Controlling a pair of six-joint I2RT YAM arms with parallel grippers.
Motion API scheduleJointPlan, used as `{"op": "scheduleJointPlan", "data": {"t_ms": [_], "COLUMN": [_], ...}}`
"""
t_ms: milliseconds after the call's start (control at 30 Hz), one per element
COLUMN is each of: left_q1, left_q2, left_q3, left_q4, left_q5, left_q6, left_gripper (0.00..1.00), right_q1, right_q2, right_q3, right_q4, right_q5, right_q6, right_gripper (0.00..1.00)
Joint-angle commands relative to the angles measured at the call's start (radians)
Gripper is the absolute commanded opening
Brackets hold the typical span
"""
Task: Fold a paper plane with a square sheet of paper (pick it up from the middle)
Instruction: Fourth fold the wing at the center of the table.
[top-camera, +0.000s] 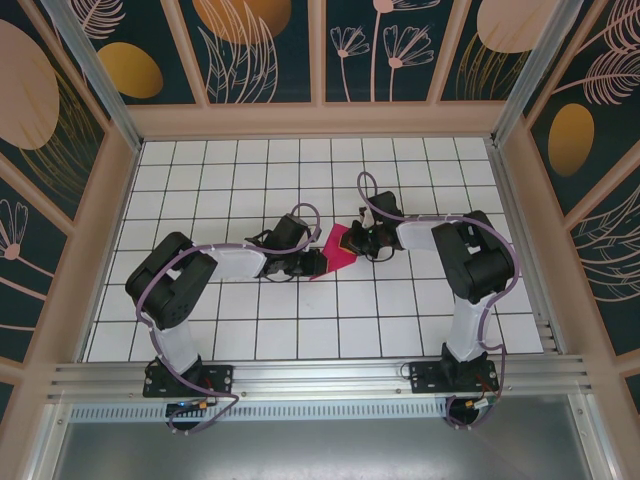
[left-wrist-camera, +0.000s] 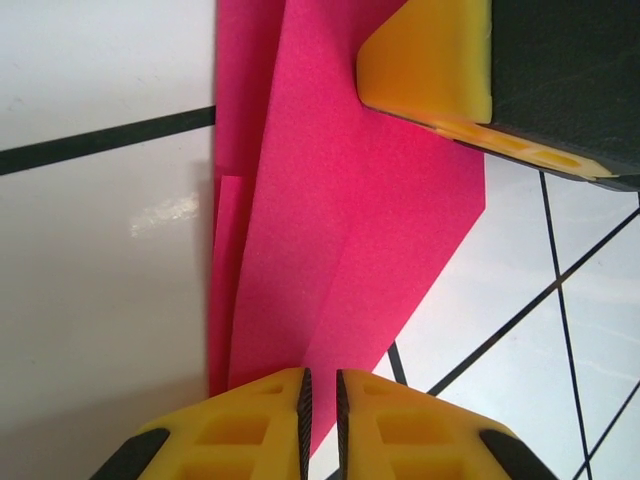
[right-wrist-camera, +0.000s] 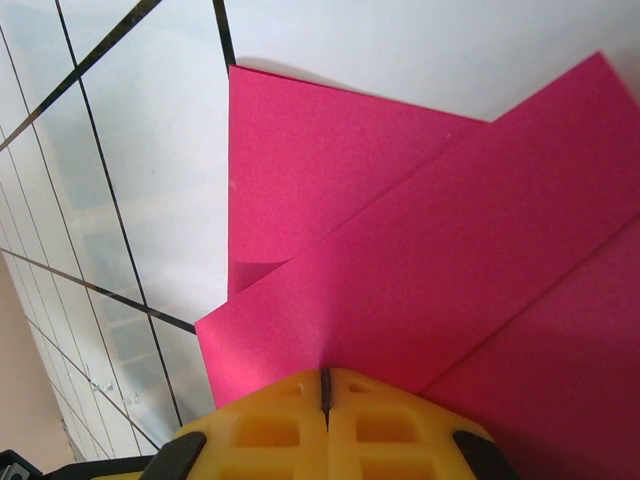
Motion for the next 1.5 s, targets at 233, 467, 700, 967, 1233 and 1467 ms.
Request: {"op": "scheduleJointPlan", "data": {"t_ms": [233, 467, 700, 967, 1233, 1467], "left_q1": [-0.003, 0.002, 0.015, 0.031, 0.039, 0.043], "left_q2": [0.013, 0.013, -0.002, -0.031, -0.035, -0.029], "left_q3": [-0.046, -0.069, -0.111, -0.203, -0.244, -0.245], "left_q4": [-0.031, -0.037, -0.032, 0.013, 0.067, 0.074], "left_q5": [-0.028, -0.055, -0.054, -0.008, 0.016, 0.024], "left_q6": [0.019, 0.03, 0.033, 0.011, -0.013, -0.017], "left_gripper": [0.17, 0.16, 0.13, 0.05, 0.0, 0.0], "right_q1": [0.002, 0.001, -0.007, -0.019, -0.016, 0.061], "right_q2": [0.103, 0.102, 0.102, 0.069, -0.038, -0.138], "right_q3": [-0.027, -0.023, -0.027, 0.005, 0.08, 0.033], "right_q4": [-0.127, -0.137, -0.142, -0.142, -0.101, -0.012], "right_q5": [0.156, 0.159, 0.162, 0.121, 0.021, -0.013], "right_q6": [-0.016, -0.024, -0.032, -0.07, -0.131, -0.102], "right_gripper": [0.0, 0.0, 0.0, 0.0, 0.0, 0.0]}}
